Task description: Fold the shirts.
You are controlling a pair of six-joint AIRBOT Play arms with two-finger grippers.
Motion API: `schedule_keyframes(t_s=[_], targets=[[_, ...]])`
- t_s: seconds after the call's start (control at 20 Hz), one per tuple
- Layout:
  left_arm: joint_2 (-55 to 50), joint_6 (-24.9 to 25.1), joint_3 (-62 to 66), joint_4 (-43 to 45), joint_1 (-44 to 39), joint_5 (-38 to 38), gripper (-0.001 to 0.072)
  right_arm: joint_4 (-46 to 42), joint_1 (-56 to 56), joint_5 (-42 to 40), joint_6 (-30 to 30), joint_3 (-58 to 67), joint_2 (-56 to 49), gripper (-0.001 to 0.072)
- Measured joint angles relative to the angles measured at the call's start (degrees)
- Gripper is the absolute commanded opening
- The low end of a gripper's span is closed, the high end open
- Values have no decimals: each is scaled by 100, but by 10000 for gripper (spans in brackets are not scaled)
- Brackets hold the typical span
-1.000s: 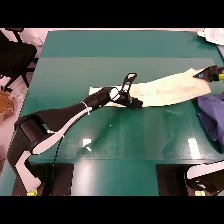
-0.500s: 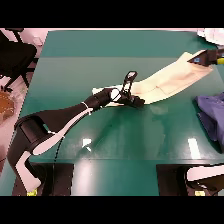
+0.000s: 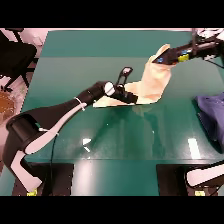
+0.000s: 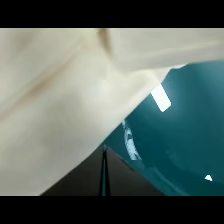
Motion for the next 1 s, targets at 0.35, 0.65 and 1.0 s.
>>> schedule_keyframes(t_s=[0.35,0.65,1.0], targets=[[1333,-179,-2,1283,1150,-1338,20,-4,1056,-501,369,4,-695,19],[2337,-273,0,2041,1834,-2015,21,-2,1794,-951,625,118,-1290,19],[2610,-260,-61,2393,1991,-2396,21,-354,2371,-1134,1235,887,-1915,19]])
